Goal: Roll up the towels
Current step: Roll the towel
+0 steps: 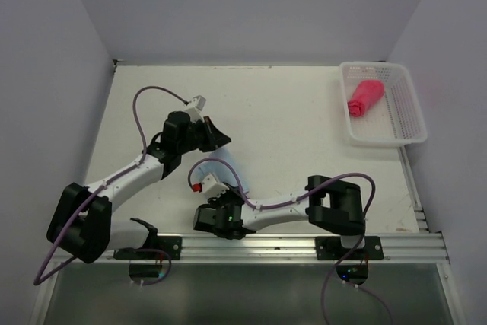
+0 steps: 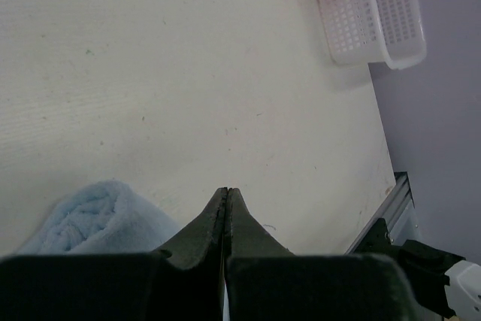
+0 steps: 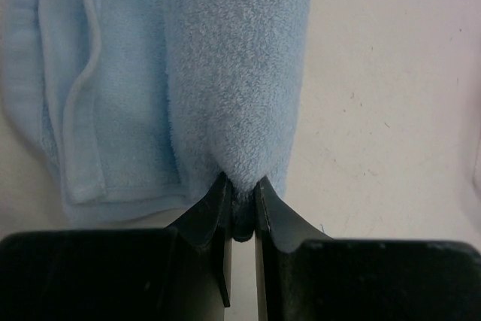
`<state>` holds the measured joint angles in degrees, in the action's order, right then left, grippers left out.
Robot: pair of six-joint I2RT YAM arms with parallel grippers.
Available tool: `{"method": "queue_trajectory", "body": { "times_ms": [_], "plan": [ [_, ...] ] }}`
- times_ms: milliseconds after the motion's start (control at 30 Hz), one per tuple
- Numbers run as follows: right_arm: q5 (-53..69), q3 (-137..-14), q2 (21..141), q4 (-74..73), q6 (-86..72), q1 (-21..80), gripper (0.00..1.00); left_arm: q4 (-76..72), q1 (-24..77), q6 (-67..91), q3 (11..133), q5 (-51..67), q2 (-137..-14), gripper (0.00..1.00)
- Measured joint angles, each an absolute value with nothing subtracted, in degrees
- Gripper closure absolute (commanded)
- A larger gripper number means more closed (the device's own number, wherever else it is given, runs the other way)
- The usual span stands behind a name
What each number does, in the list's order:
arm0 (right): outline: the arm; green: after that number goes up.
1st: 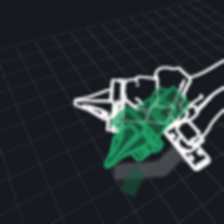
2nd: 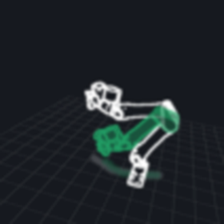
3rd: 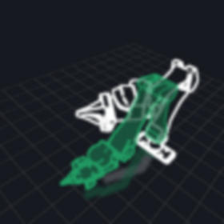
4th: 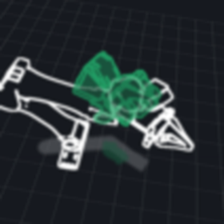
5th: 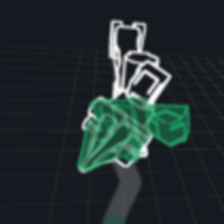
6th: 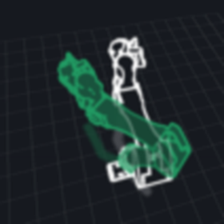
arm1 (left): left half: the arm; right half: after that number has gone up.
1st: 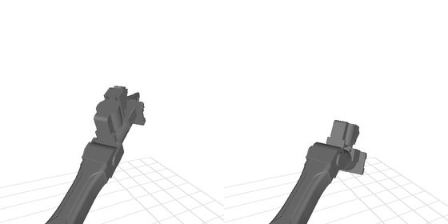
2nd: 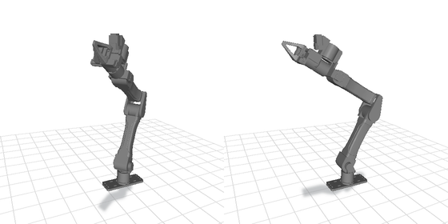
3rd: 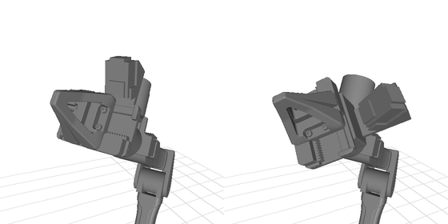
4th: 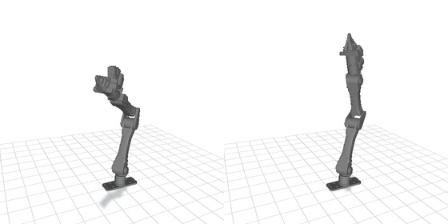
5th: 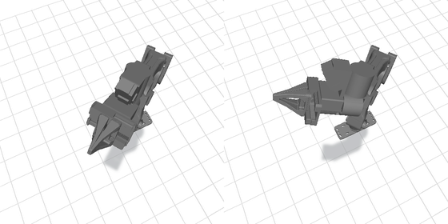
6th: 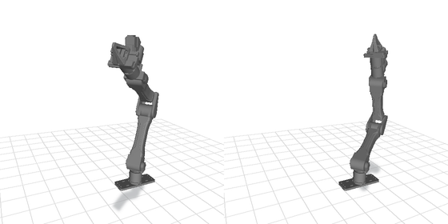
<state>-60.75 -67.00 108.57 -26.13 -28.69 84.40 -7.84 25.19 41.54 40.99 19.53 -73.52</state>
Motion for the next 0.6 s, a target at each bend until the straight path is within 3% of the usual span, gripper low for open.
{"method": "queue_trajectory", "body": {
  "times_ms": [600],
  "plan": [
    [-61.89,-73.21,113.30,-33.80,-29.95,85.12,0.97,-15.86,27.70,43.92,27.46,19.79,-78.56,1.00]
  ]
}}
